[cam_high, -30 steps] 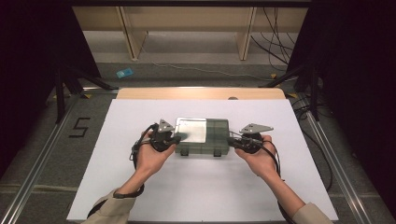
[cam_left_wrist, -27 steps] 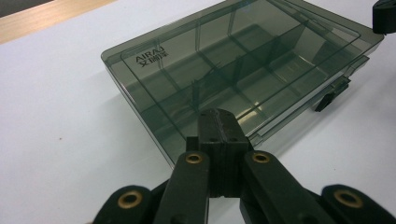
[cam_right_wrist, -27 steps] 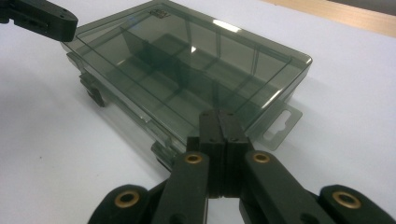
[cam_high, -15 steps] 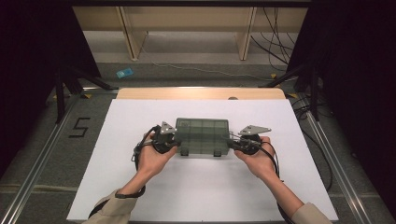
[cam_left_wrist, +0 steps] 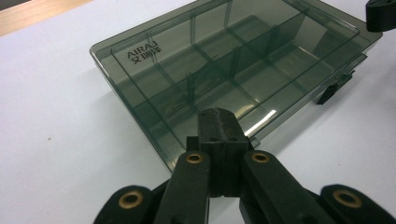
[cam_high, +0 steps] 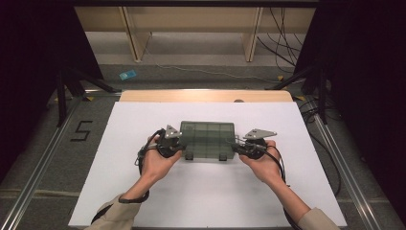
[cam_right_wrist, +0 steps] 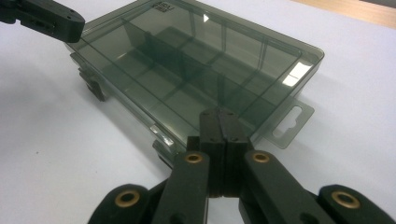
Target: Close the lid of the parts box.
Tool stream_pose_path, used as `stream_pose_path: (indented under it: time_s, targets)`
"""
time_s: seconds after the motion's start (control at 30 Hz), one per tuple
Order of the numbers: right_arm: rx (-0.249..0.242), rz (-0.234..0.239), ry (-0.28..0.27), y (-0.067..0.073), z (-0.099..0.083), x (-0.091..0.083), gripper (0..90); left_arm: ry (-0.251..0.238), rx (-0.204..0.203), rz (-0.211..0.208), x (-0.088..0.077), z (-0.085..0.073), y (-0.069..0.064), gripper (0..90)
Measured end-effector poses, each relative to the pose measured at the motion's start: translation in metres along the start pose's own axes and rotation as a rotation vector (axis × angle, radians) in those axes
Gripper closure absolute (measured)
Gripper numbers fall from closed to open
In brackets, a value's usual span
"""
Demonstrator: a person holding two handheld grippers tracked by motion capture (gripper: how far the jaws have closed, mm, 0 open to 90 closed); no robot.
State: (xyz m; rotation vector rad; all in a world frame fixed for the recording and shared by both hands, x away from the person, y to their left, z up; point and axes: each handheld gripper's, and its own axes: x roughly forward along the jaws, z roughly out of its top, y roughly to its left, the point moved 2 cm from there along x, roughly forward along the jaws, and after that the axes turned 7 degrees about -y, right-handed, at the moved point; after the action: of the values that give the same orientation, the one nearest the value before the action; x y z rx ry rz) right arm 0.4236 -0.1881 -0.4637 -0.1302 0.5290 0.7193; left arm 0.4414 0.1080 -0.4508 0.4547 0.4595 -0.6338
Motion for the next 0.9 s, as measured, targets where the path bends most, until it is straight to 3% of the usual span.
stream_pose_path:
  time_s: [0.1,0.13,0.17,0.23,0.27,0.3,0.33,0.37,0.4,0.43,0.53,0.57,0.6,0.63,0.67,0.7,0.73,0.77,0.8,0.83,0.87,0.9]
  targets:
    - [0.002,0.001,0.001,0.0014,0.0001,-0.0001,90.0,-0.009,0.002,0.006,0.0001,0.0010,-0.0025,90.0]
    - [0.005,0.007,0.004,0.0017,0.0002,0.0000,90.0,-0.005,-0.003,-0.015,0.0003,0.0015,-0.0042,90.0]
    - [-0.004,0.007,0.001,0.0013,0.0002,0.0005,90.0,-0.010,-0.002,0.006,0.0003,0.0017,-0.0047,90.0]
    - [-0.003,0.009,-0.001,0.0015,0.0000,0.0009,90.0,-0.004,-0.004,-0.009,0.0005,0.0021,-0.0054,90.0]
    - [-0.001,0.011,-0.002,0.0017,-0.0002,0.0010,90.0,-0.008,-0.002,0.006,0.0006,0.0020,-0.0049,90.0]
    - [-0.005,0.014,-0.008,0.0016,-0.0003,0.0018,90.0,0.001,-0.005,-0.020,0.0009,0.0021,-0.0056,90.0]
    - [-0.006,0.015,-0.008,0.0018,-0.0003,0.0020,90.0,-0.009,-0.015,-0.077,0.0030,0.0019,-0.0073,90.0]
    - [-0.010,0.014,-0.015,0.0020,-0.0003,0.0026,90.0,-0.016,-0.005,-0.004,0.0018,0.0021,-0.0060,90.0]
    - [-0.003,0.015,-0.012,0.0030,-0.0002,0.0026,90.0,-0.019,-0.001,0.011,0.0019,0.0020,-0.0058,90.0]
    - [-0.010,0.016,-0.018,0.0032,-0.0002,0.0036,90.0,-0.014,-0.004,-0.005,0.0022,0.0022,-0.0066,90.0]
    - [-0.009,0.019,-0.011,0.0044,0.0002,0.0039,90.0,-0.009,-0.003,-0.003,0.0018,0.0025,-0.0075,90.0]
    - [-0.011,0.021,-0.011,0.0043,0.0001,0.0040,90.0,-0.012,-0.009,-0.033,0.0027,0.0024,-0.0085,90.0]
    - [-0.013,0.027,-0.015,0.0042,0.0000,0.0046,90.0,0.021,-0.010,-0.052,0.0043,0.0007,-0.0108,90.0]
    - [-0.031,0.028,0.025,0.0045,-0.0020,0.0055,90.0,0.001,-0.002,-0.016,0.0053,-0.0020,-0.0107,90.0]
    - [-0.011,0.029,-0.003,0.0056,-0.0044,0.0069,90.0,-0.012,0.003,0.021,0.0051,-0.0018,-0.0102,90.0]
    - [-0.002,0.023,0.000,0.0066,-0.0046,0.0064,90.0,0.004,-0.001,-0.006,0.0048,-0.0002,-0.0107,90.0]
    - [-0.029,0.015,0.000,0.0071,-0.0036,0.0068,90.0,-0.001,-0.002,-0.009,0.0050,0.0001,-0.0099,90.0]
    - [-0.032,0.015,0.005,0.0082,-0.0033,0.0067,90.0,0.005,-0.012,-0.077,0.0072,-0.0016,-0.0109,90.0]
    - [-0.028,0.024,0.006,0.0086,-0.0034,0.0071,90.0,-0.013,-0.004,-0.044,0.0071,-0.0025,-0.0087,90.0]
    - [-0.034,0.029,0.004,0.0082,-0.0034,0.0076,90.0,-0.009,-0.009,-0.058,0.0068,-0.0029,-0.0089,90.0]
    - [-0.035,0.029,0.004,0.0082,-0.0035,0.0074,90.0,-0.014,-0.002,-0.025,0.0061,-0.0029,-0.0085,90.0]
    - [-0.036,0.029,0.002,0.0080,-0.0037,0.0075,90.0,-0.013,-0.001,-0.027,0.0060,-0.0031,-0.0092,90.0]
